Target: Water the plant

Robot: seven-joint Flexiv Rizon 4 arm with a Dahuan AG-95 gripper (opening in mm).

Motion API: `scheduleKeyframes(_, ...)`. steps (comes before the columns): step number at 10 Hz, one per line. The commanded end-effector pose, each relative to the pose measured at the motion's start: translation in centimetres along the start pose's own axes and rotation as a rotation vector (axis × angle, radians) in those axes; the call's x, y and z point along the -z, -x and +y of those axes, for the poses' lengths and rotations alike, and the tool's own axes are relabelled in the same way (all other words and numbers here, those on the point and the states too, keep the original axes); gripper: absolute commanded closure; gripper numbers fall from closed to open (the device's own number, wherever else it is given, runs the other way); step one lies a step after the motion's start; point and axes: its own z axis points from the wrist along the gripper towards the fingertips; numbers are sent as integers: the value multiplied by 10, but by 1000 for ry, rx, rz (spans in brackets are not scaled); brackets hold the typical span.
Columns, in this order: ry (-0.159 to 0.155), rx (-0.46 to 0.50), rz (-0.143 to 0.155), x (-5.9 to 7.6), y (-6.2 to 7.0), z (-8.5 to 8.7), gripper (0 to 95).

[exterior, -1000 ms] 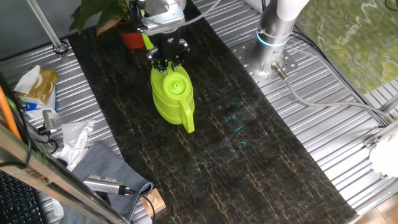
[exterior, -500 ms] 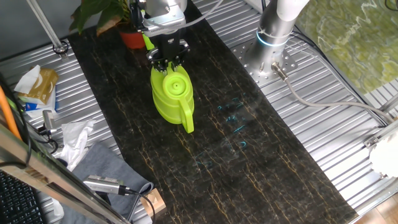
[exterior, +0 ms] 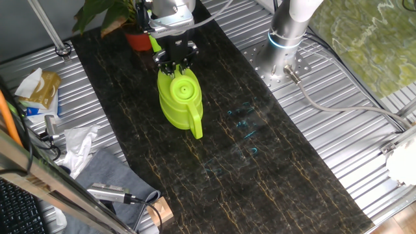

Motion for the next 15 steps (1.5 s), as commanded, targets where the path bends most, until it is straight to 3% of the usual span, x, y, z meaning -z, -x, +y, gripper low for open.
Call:
scheduleKeyframes(1, 2, -11, -3, 1, 0, 0, 950)
scheduleKeyframes(4, 12, -39, -12, 1, 0, 0, 950)
scheduleKeyframes(5, 32, -59, -14, 1, 0, 0, 950)
scheduleKeyframes(12, -7, -28, 12, 1, 0, 0, 950)
scheduleKeyframes(15, -10, -21, 13, 1, 0, 0, 950)
